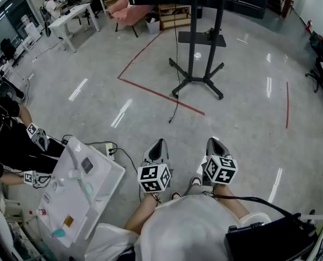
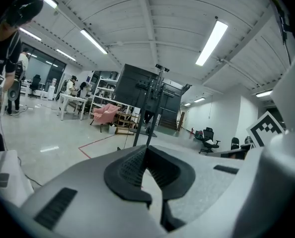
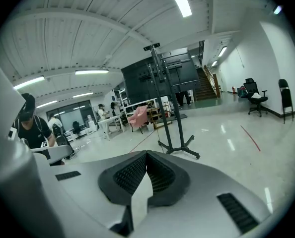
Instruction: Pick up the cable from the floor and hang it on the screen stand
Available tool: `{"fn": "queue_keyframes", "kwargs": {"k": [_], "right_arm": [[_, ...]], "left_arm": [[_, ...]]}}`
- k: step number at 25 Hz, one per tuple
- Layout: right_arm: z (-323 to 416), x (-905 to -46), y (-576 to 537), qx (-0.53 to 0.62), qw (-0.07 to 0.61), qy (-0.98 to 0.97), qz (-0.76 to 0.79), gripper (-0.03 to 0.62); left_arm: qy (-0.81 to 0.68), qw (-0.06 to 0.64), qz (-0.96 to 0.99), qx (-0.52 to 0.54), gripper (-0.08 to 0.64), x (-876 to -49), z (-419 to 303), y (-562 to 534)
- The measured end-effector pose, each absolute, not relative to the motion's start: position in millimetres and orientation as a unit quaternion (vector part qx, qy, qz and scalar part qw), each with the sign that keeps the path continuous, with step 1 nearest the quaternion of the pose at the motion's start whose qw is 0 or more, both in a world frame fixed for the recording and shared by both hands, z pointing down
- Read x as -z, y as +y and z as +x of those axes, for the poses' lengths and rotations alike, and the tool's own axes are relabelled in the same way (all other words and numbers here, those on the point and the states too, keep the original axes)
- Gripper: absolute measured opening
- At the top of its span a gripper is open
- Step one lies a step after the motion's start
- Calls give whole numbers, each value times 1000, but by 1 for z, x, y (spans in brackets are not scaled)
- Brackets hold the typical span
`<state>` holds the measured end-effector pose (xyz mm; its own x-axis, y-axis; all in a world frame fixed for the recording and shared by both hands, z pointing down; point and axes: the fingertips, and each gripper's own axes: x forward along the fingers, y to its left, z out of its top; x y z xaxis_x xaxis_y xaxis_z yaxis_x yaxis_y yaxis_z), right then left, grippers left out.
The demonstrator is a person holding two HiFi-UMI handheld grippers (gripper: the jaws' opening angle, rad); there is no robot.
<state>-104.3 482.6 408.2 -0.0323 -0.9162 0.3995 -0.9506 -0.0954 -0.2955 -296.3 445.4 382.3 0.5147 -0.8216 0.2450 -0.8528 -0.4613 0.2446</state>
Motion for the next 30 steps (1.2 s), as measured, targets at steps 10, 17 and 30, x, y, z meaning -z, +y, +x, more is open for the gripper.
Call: {"fn": "queue_keyframes", "kwargs": {"k": [10, 17, 30], "right_arm": [[-90, -420, 442, -266, 32, -664, 698, 18], [-76, -416, 390, -258, 42, -682, 684, 18], [-25, -415, 304, -261, 71, -702, 659, 17]], "left_arm": [[-487, 174, 855, -45, 0, -392, -283, 413], [-504, 183, 843, -39, 0, -396, -266, 367], [-535, 184, 824, -32, 0, -392, -223, 292]]}}
